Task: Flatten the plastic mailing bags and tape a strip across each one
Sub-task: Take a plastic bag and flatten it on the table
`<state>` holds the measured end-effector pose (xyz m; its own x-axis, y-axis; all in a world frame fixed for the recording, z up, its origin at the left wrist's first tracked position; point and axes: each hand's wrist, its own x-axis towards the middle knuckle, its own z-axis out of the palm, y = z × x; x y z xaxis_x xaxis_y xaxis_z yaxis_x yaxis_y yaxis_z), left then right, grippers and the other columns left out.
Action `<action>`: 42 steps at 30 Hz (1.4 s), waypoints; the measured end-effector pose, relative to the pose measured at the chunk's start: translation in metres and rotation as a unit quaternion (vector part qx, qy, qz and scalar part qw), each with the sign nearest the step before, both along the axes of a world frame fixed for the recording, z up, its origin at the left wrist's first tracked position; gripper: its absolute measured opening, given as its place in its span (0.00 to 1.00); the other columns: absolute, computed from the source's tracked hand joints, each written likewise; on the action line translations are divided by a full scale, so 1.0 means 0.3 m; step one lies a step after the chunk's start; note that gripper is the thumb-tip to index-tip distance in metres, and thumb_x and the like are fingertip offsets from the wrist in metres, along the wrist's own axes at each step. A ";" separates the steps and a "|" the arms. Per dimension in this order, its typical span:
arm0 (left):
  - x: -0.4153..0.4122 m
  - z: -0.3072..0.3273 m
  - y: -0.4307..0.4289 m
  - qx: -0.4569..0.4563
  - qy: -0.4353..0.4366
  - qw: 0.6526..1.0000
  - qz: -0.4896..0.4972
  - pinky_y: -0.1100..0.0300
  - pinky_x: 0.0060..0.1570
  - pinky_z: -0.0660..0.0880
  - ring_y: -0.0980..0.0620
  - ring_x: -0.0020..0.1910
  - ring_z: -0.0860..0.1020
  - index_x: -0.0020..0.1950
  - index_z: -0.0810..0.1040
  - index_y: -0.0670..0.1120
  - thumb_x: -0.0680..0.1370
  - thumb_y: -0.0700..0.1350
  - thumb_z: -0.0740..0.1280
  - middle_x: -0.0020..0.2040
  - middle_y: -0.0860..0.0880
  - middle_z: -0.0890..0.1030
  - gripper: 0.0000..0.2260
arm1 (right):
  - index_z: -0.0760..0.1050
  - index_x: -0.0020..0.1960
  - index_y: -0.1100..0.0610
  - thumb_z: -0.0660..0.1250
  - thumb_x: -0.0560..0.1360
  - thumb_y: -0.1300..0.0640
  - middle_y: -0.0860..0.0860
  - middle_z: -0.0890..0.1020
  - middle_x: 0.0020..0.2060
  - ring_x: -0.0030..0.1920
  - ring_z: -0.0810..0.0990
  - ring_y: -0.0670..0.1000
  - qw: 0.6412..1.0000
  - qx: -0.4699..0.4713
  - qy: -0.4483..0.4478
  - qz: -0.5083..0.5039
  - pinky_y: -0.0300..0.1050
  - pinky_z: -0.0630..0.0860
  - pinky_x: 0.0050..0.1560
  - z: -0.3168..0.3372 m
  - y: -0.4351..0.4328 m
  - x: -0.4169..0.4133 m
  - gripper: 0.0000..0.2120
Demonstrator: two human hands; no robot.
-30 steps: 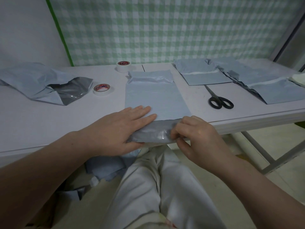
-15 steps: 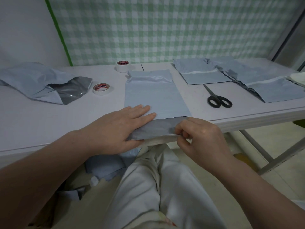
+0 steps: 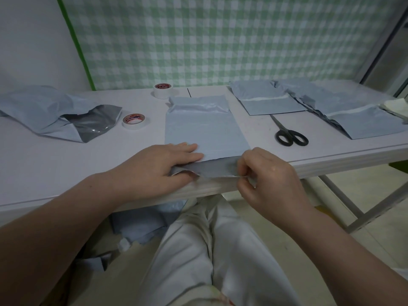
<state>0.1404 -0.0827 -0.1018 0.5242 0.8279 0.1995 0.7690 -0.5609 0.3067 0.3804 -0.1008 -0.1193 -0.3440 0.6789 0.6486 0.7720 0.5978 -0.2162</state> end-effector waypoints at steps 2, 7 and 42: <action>0.029 0.019 -0.009 0.053 -0.016 0.998 0.001 0.71 0.62 0.65 0.62 0.62 0.72 0.63 0.78 0.53 0.71 0.59 0.59 0.64 0.55 0.78 0.24 | 0.72 0.41 0.54 0.61 0.63 0.62 0.42 0.68 0.33 0.33 0.68 0.47 1.000 -0.014 0.002 0.009 0.44 0.70 0.30 0.006 0.003 -0.004 0.08; 0.127 0.035 -0.034 0.137 -0.037 0.989 -0.041 0.54 0.36 0.77 0.51 0.39 0.80 0.46 0.84 0.50 0.73 0.51 0.60 0.39 0.52 0.83 0.14 | 0.75 0.40 0.53 0.61 0.62 0.61 0.43 0.68 0.33 0.33 0.70 0.48 1.000 -0.019 0.007 0.018 0.45 0.71 0.29 0.015 0.011 -0.011 0.08; 0.182 0.065 -0.044 0.257 -0.066 0.964 0.011 0.52 0.30 0.77 0.47 0.37 0.81 0.43 0.83 0.47 0.75 0.47 0.62 0.38 0.50 0.82 0.10 | 0.74 0.34 0.52 0.67 0.61 0.65 0.45 0.72 0.26 0.29 0.71 0.48 0.993 0.009 0.083 -0.080 0.39 0.68 0.31 0.076 0.021 0.035 0.08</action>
<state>0.1950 -0.0959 -0.0822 0.4498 0.6128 0.6498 0.7562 -0.6484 0.0880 0.3909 -0.0946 -0.0964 -0.1199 0.7045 0.6995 0.8113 0.4756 -0.3400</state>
